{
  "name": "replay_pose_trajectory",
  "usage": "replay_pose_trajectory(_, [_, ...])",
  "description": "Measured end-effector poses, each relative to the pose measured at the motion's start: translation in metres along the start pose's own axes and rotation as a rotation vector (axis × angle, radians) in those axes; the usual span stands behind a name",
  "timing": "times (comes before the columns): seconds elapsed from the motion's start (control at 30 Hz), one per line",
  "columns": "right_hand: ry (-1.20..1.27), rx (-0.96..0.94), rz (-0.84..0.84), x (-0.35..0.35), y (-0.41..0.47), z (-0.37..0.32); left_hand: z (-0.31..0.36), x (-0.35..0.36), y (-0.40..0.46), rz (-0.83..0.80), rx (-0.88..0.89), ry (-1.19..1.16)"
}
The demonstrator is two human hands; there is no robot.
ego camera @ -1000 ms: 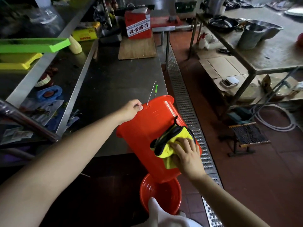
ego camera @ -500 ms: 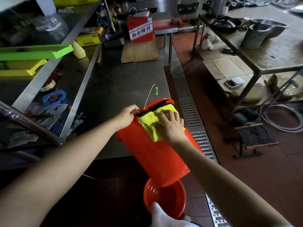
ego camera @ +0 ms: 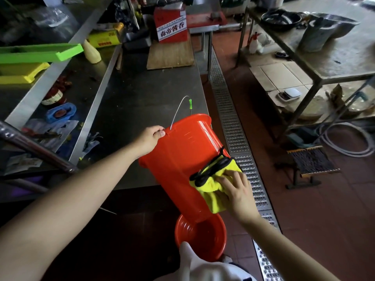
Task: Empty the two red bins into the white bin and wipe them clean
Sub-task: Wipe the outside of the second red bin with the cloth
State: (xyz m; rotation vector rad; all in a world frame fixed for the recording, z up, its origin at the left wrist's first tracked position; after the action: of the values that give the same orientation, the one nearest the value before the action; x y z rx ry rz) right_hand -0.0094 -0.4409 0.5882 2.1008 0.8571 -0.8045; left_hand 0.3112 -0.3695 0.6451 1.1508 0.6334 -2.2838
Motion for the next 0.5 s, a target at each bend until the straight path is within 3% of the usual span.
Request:
replay_pose_trajectory(0.17, [-0.004, -0.007, -0.023, 0.006, 0.012, -0.011, -0.016, -0.005, -0.009, 0.034, -0.038, 0.050])
replay_pose_trajectory(0.5, [-0.056, 0.125, -0.060, 0.044, 0.158, -0.064, -0.038, -0.017, -0.022, 0.120, -0.039, -0.060])
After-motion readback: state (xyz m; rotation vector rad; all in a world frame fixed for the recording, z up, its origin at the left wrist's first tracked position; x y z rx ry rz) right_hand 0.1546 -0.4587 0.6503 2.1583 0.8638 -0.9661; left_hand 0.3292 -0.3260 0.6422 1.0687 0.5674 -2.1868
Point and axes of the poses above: each hand's wrist, its own y-axis towards the middle knuckle, its own x-axis out of the palm, z = x × y, the point moved 10 cm from there along y, towards the middle knuckle, and after that the axes turned 11 degrees about y, right-handed, at the moved point
